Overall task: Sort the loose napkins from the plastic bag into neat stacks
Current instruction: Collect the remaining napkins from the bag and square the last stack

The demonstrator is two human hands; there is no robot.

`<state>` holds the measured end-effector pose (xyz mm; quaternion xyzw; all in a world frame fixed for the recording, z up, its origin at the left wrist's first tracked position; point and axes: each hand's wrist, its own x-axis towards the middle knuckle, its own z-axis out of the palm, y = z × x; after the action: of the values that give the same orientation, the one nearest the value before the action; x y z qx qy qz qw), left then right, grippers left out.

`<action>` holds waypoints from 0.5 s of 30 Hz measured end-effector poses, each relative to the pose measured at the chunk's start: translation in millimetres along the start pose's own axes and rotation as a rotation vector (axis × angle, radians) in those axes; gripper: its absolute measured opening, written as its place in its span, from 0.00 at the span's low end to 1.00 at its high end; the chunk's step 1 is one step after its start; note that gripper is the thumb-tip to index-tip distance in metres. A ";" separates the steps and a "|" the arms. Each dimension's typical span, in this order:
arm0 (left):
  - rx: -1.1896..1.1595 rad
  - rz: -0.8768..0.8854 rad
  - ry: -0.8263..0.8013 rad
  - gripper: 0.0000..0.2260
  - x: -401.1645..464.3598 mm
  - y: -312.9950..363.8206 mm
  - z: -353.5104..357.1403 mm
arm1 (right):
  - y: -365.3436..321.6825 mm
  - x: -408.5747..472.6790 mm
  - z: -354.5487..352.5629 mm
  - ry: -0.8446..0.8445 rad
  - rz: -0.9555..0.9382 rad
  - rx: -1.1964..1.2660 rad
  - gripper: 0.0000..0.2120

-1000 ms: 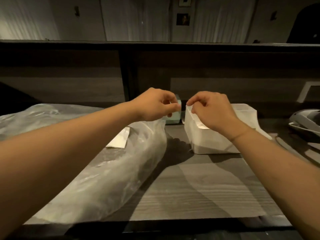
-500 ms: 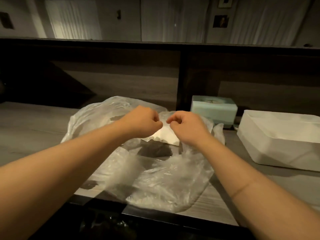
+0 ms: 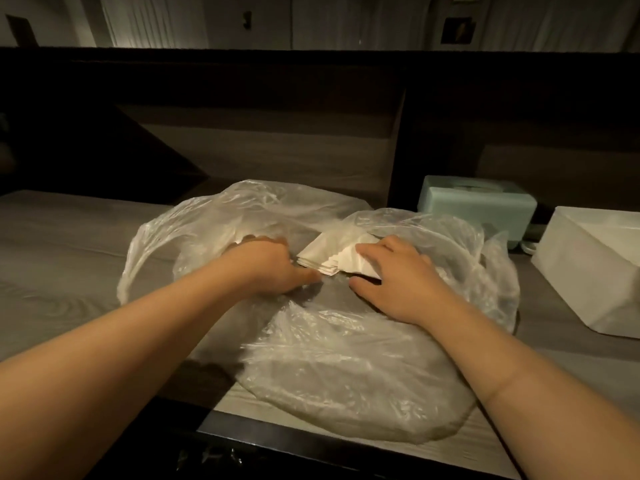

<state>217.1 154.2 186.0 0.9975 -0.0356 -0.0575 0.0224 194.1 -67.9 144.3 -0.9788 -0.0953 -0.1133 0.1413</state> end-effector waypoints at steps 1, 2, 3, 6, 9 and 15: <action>0.010 -0.005 -0.002 0.40 2.9 -1.7 -1.6 | -0.3 0.5 1.4 0.010 0.012 0.011 0.28; 0.023 -0.024 -0.001 0.42 5.2 -2.7 -3.7 | 0.0 0.9 2.6 0.015 0.024 0.020 0.29; 0.038 -0.054 -0.003 0.44 8.3 -4.0 -5.3 | 0.6 1.8 3.4 0.018 0.033 0.023 0.29; 0.071 -0.137 -0.049 0.47 14.2 -5.9 -11.7 | 2.7 5.6 4.4 0.030 0.050 0.007 0.26; 0.089 -0.131 -0.090 0.51 12.2 -8.6 -21.7 | 3.8 8.5 5.4 0.040 0.058 -0.010 0.23; 0.225 -0.143 -0.098 0.39 6.7 -7.4 -31.8 | 3.0 9.0 4.6 0.031 0.063 -0.011 0.27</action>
<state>228.0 162.4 216.5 0.9897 0.0284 -0.1034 -0.0953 204.3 -68.0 141.5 -0.9803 -0.0613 -0.1246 0.1407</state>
